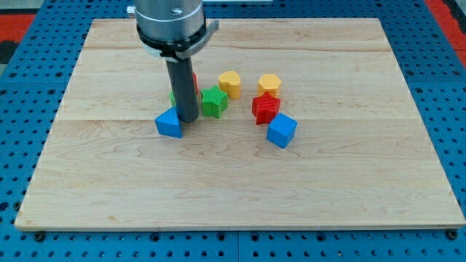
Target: Separate the green circle and green star
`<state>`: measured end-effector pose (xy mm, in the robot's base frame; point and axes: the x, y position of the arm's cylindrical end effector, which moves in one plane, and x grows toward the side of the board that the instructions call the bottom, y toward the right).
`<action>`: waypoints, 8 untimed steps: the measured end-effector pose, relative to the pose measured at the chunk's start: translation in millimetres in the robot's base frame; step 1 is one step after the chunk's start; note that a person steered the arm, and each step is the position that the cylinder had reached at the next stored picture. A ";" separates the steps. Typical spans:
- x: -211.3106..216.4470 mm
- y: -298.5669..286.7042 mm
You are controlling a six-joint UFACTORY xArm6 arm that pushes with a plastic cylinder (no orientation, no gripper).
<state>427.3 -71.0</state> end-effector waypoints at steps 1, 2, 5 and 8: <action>-33.0 39.0; -36.0 44.2; -119.9 39.3; -38.3 186.6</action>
